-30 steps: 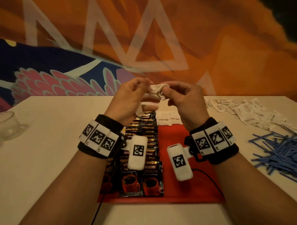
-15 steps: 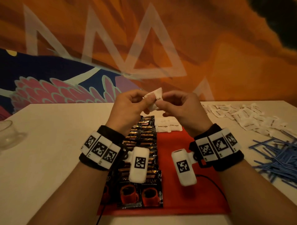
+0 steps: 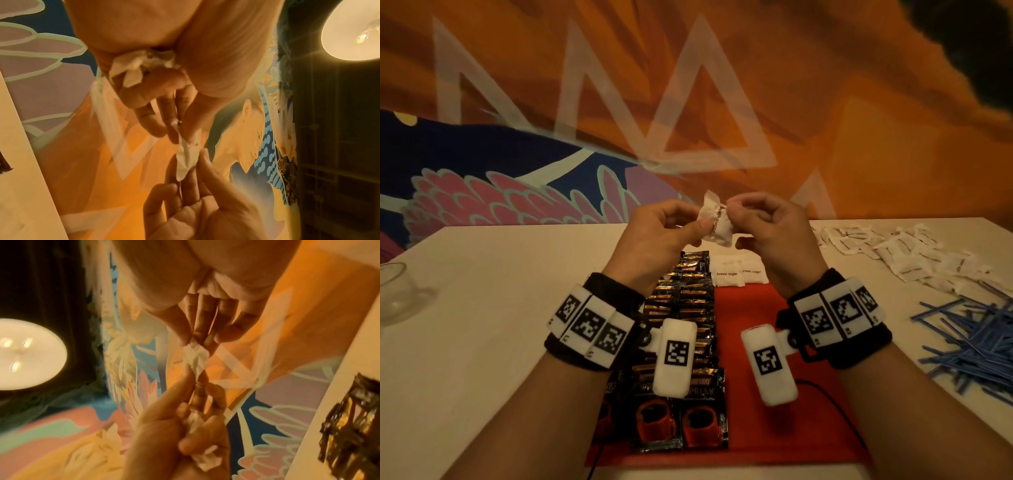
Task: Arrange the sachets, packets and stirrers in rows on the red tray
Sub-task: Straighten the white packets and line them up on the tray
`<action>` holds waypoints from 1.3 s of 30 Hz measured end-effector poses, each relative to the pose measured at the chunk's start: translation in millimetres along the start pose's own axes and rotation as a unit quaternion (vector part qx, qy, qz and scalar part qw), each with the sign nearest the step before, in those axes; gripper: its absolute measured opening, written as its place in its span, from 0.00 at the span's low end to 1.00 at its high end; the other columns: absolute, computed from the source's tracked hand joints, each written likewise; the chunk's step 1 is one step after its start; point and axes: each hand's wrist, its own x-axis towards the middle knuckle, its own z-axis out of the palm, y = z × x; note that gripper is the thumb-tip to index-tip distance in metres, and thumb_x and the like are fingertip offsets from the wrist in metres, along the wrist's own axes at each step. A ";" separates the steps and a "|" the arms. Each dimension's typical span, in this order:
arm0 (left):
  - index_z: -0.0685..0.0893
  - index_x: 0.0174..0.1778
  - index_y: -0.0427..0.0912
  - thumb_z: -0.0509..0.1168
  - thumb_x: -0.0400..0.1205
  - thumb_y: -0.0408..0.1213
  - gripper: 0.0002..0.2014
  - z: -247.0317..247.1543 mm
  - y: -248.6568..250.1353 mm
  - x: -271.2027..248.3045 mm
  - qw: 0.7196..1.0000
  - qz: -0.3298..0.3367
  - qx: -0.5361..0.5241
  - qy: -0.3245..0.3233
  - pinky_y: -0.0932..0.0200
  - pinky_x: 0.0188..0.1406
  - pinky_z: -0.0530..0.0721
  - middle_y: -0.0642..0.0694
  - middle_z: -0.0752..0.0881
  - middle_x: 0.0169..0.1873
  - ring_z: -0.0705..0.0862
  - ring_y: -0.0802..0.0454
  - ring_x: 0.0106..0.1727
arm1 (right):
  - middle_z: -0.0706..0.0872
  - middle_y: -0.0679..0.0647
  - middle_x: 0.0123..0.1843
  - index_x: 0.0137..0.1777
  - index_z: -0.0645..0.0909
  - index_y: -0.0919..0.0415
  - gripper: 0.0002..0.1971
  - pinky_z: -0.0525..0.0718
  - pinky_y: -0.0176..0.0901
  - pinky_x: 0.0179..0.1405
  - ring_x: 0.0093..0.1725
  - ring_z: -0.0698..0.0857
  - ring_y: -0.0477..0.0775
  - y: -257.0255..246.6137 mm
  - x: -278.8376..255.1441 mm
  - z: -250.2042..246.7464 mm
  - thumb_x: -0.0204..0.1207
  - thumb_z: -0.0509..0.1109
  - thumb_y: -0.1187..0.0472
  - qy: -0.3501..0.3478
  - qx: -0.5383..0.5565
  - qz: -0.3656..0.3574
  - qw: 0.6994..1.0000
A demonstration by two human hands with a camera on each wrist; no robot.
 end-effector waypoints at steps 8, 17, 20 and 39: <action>0.88 0.46 0.39 0.70 0.82 0.33 0.03 -1.0 2.5 -1.6 1.000 0.016 -0.009 -0.002 0.76 0.17 0.71 0.53 0.87 0.30 0.78 0.66 0.21 | 0.88 0.55 0.36 0.49 0.87 0.62 0.03 0.81 0.43 0.32 0.33 0.84 0.46 1.1 -2.5 2.9 0.80 0.72 0.64 -0.057 -0.087 -0.043 0.994; 0.87 0.44 0.41 0.67 0.85 0.35 0.06 0.6 1.5 0.4 0.996 -0.030 -0.052 0.059 0.65 0.15 0.65 0.44 0.89 0.39 0.83 0.52 0.37 | 0.90 0.53 0.38 0.45 0.85 0.60 0.07 0.82 0.37 0.34 0.36 0.87 0.46 2.2 -2.5 0.2 0.72 0.78 0.69 -0.080 -0.054 -0.007 0.995; 0.86 0.46 0.41 0.65 0.87 0.36 0.07 -0.1 0.4 1.4 0.996 -0.047 -0.049 0.055 0.65 0.15 0.64 0.47 0.89 0.39 0.85 0.55 0.37 | 0.91 0.52 0.36 0.46 0.86 0.59 0.06 0.81 0.41 0.35 0.36 0.89 0.49 3.1 2.0 -4.4 0.73 0.76 0.69 -0.051 0.002 0.020 0.999; 0.88 0.39 0.41 0.68 0.85 0.42 0.12 -2.6 4.9 0.5 0.994 -0.006 -0.038 0.098 0.65 0.18 0.68 0.49 0.85 0.30 0.81 0.55 0.30 | 0.91 0.60 0.43 0.46 0.84 0.61 0.09 0.81 0.41 0.33 0.32 0.88 0.46 32.9 41.7 -55.5 0.72 0.81 0.63 -0.081 -0.267 0.234 0.931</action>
